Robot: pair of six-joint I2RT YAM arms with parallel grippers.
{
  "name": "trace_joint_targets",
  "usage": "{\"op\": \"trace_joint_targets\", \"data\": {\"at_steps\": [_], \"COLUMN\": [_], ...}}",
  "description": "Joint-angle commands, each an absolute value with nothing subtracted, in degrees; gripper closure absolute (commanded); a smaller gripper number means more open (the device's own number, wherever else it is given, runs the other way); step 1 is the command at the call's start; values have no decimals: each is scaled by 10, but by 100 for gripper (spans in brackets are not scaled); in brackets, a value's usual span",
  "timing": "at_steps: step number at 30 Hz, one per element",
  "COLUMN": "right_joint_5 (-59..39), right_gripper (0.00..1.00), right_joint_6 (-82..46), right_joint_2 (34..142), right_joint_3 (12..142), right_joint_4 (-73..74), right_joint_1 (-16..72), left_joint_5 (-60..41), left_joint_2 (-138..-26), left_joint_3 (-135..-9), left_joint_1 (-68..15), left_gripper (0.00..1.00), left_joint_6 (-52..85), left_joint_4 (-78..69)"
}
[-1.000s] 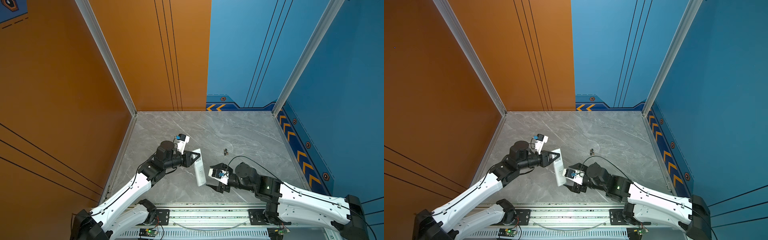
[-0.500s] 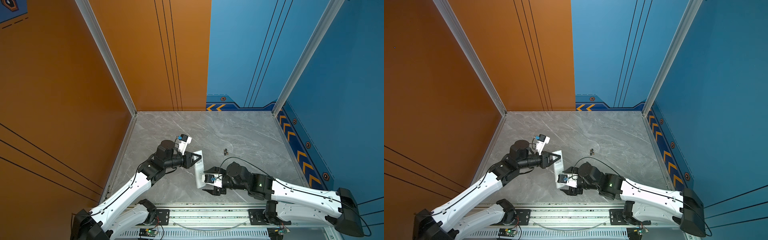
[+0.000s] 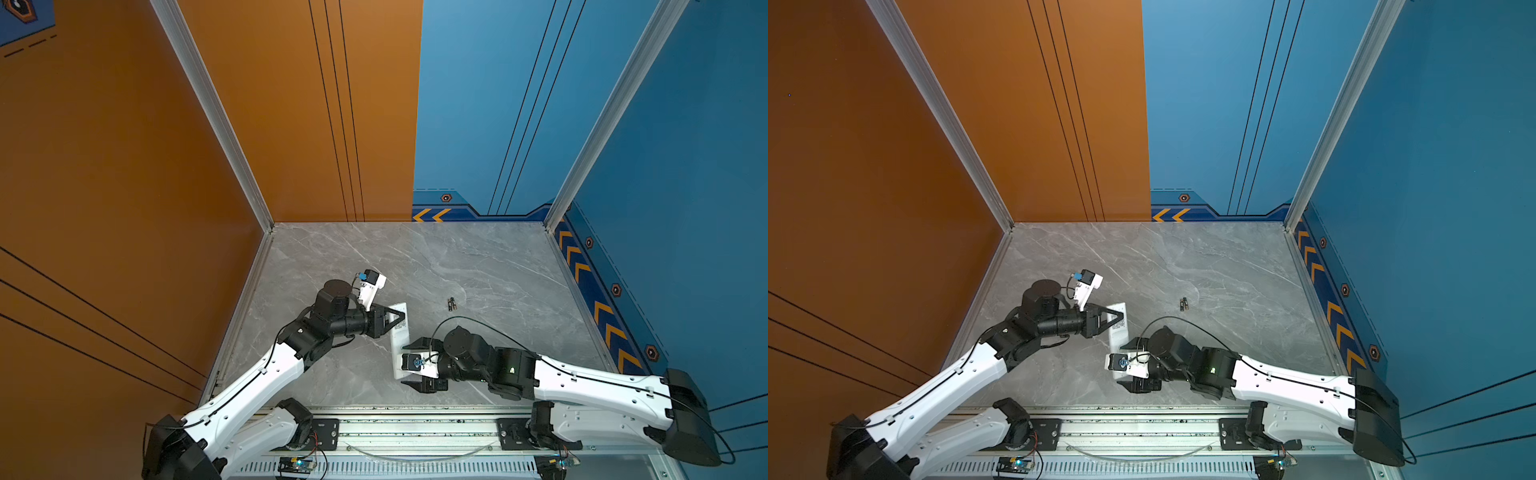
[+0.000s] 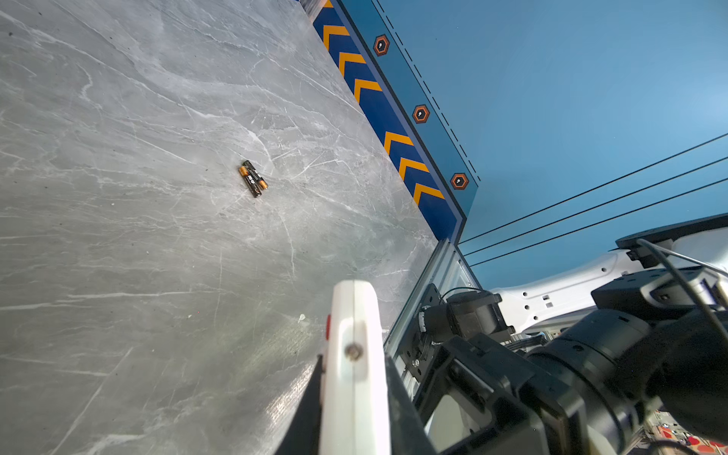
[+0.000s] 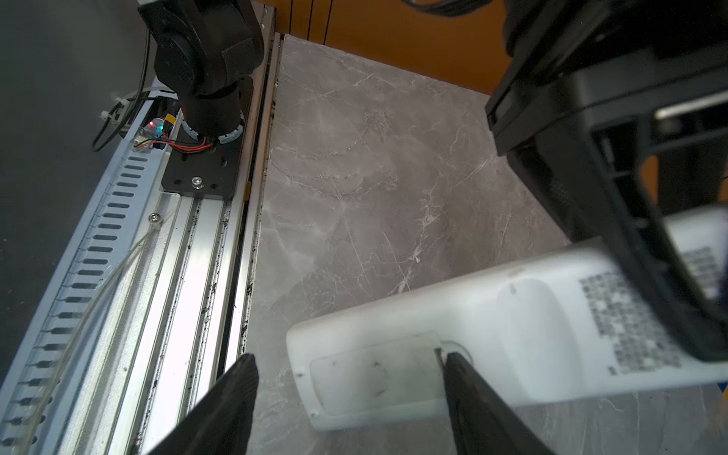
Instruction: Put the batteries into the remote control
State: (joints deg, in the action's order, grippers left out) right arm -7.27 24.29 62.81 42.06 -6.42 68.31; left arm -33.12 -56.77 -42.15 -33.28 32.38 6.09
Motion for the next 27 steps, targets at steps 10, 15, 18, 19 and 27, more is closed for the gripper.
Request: {"op": "trace_joint_targets", "data": {"at_steps": [10,15,18,19,27], "right_joint_5": [-39,-38,-36,-36,-36], "right_gripper": [28,28,29,29,30], "right_joint_6": [258,257,257,257,252], "right_joint_2": [638,647,651,652,652], "right_joint_3": [432,430,429,429,422], "right_joint_4": [-43,-45,-49,-51,-55], "right_joint_1": [689,690,691,693,696], "left_joint_5": [-350,-349,-348,-348,-345], "left_joint_2": [-572,-573,-572,-572,-570], "left_joint_3": [-447,-447,-448,-447,-446], "left_joint_1": [-344,-348,-348,-349,-348], "left_gripper": [100,100,100,100,100], "left_joint_6": [314,315,315,316,316], "left_joint_4": [57,54,52,51,48]}}
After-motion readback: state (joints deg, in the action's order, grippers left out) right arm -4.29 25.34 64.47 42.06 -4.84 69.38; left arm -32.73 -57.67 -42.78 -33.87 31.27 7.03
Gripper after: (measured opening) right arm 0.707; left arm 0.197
